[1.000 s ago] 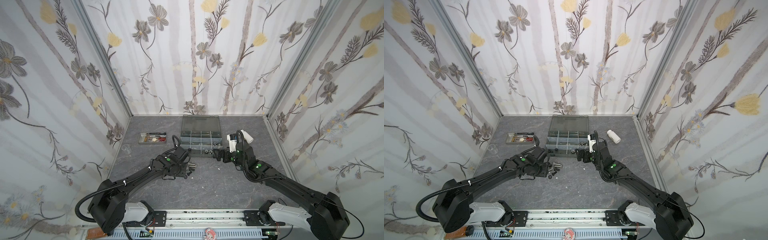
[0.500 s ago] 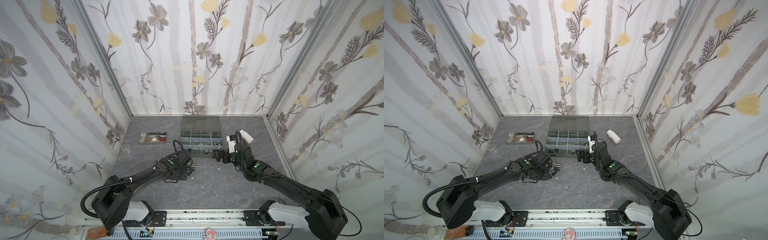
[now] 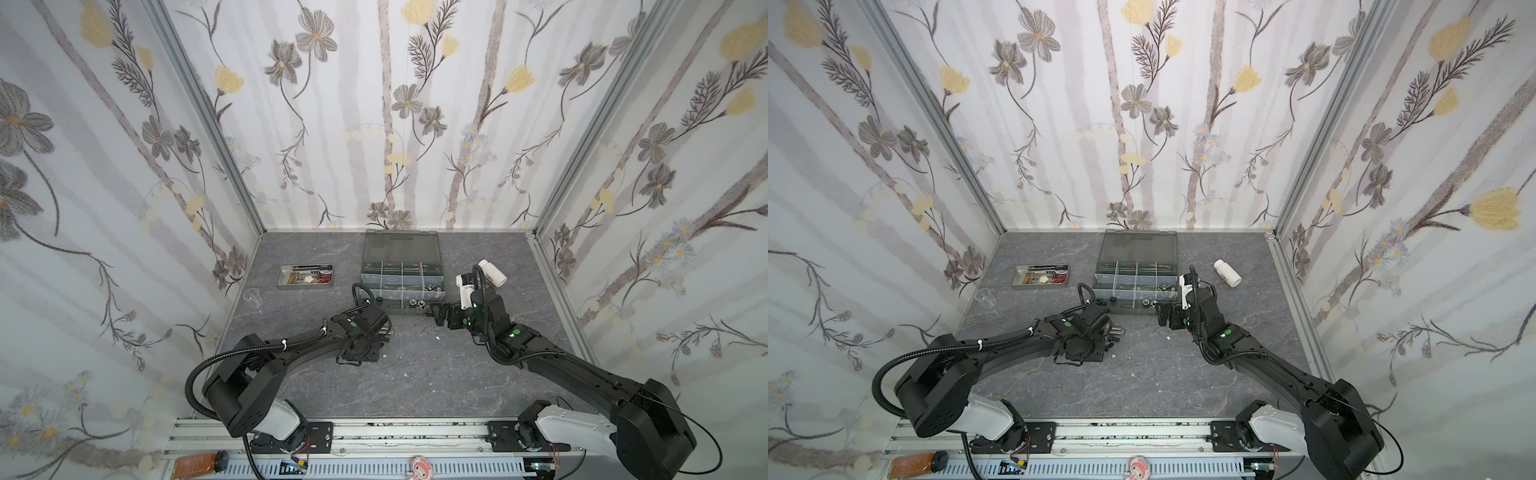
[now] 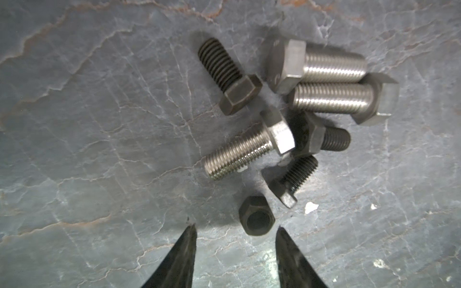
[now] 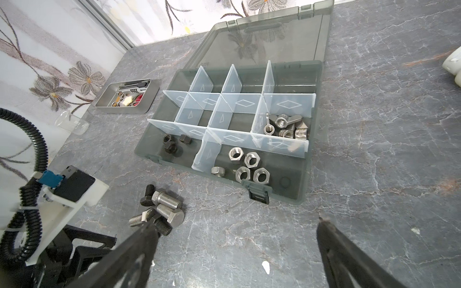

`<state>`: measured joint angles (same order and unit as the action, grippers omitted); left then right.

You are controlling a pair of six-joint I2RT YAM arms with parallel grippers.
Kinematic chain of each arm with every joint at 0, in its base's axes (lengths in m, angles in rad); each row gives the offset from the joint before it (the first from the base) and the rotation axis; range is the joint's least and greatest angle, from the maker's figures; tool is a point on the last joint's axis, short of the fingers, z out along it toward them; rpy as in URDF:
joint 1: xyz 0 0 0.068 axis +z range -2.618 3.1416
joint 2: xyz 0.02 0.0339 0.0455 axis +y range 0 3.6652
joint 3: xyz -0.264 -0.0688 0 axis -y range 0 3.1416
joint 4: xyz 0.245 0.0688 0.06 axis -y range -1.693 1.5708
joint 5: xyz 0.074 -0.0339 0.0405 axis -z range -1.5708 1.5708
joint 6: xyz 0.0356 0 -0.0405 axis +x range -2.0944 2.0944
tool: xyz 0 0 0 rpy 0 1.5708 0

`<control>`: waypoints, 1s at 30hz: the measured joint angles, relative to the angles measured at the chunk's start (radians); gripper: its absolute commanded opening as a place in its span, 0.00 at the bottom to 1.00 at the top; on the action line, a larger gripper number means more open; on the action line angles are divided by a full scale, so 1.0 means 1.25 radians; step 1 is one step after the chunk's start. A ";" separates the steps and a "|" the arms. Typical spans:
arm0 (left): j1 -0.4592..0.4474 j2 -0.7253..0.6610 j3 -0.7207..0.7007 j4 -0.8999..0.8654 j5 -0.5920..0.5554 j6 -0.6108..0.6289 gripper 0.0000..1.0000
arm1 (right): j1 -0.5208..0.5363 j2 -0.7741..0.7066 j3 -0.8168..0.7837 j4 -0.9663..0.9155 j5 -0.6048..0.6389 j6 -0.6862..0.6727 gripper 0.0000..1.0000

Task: Sort the screws and nuts into containers
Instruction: Pick up the nut at the center of the table.

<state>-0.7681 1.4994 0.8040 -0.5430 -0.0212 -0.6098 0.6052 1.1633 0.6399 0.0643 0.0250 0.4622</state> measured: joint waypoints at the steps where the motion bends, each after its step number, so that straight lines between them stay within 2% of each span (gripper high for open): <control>1: -0.001 0.005 0.003 0.001 0.000 0.000 0.51 | -0.002 0.000 -0.001 0.001 0.000 0.000 1.00; 17: -0.011 0.076 0.034 0.018 -0.004 0.000 0.46 | -0.028 -0.004 -0.026 0.017 -0.015 -0.001 1.00; 30: -0.012 0.089 0.038 0.005 -0.027 0.000 0.31 | -0.036 -0.012 -0.032 0.025 -0.024 0.000 1.00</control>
<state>-0.7826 1.6104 0.8509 -0.5369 -0.0547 -0.6098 0.5598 1.1488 0.5999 0.0956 -0.0055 0.4618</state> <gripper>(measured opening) 0.321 0.996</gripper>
